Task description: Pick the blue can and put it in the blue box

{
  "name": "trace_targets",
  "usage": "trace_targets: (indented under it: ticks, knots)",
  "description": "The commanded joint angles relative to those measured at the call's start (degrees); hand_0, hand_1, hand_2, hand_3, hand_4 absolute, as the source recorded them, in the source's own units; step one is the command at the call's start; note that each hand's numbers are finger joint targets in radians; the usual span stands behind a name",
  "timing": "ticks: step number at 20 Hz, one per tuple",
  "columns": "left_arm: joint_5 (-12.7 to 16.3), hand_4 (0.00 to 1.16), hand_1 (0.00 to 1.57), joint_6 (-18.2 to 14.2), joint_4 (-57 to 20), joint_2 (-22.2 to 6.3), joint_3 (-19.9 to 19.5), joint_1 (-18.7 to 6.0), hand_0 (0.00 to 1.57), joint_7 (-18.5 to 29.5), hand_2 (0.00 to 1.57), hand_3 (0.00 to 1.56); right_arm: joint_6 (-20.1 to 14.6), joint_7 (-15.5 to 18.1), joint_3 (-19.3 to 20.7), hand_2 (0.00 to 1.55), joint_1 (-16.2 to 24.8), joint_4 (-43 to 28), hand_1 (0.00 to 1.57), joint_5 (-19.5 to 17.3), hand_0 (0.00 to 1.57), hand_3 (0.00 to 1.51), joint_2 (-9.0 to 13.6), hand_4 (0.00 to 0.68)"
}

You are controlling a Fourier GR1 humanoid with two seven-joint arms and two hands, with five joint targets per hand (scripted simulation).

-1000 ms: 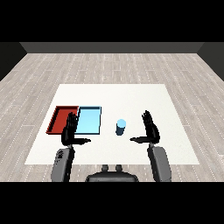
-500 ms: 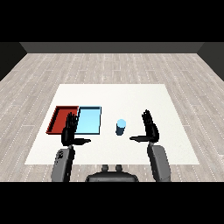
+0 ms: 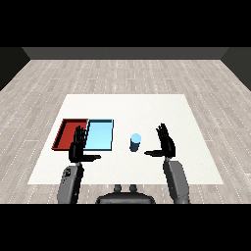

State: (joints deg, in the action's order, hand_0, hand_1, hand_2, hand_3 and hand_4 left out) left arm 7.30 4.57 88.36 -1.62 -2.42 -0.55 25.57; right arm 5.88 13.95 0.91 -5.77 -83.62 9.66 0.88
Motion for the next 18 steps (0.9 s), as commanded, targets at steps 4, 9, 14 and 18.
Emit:
trace_targets:
  ticks: [4,9,14,18]
  knots:
    - [1.1,0.0,0.0,-0.9,-0.1,1.4,0.3,-1.6,0.0,-1.2,0.0,0.0,2.3,2.6,1.7,0.0,-2.6,8.5,0.0,1.8,0.0,0.0,0.8,0.0]
    - [1.9,0.0,0.0,2.0,0.5,-1.6,-1.7,0.1,0.0,-0.3,0.0,0.0,-2.7,-2.4,-1.1,0.0,-5.6,8.4,0.0,2.8,0.0,0.0,-0.9,0.0]
    - [1.4,0.0,0.0,1.1,-4.0,-0.1,-1.6,-2.1,0.0,3.1,0.0,0.0,-4.6,4.8,-2.3,0.0,-7.5,17.5,0.0,2.0,0.0,0.0,-0.9,0.0]
    - [0.9,0.0,0.0,-0.2,1.1,0.4,-0.7,1.3,0.0,1.3,0.0,0.0,-4.3,2.5,-3.0,0.0,-6.9,15.4,0.0,3.2,0.0,0.0,-0.9,0.0]
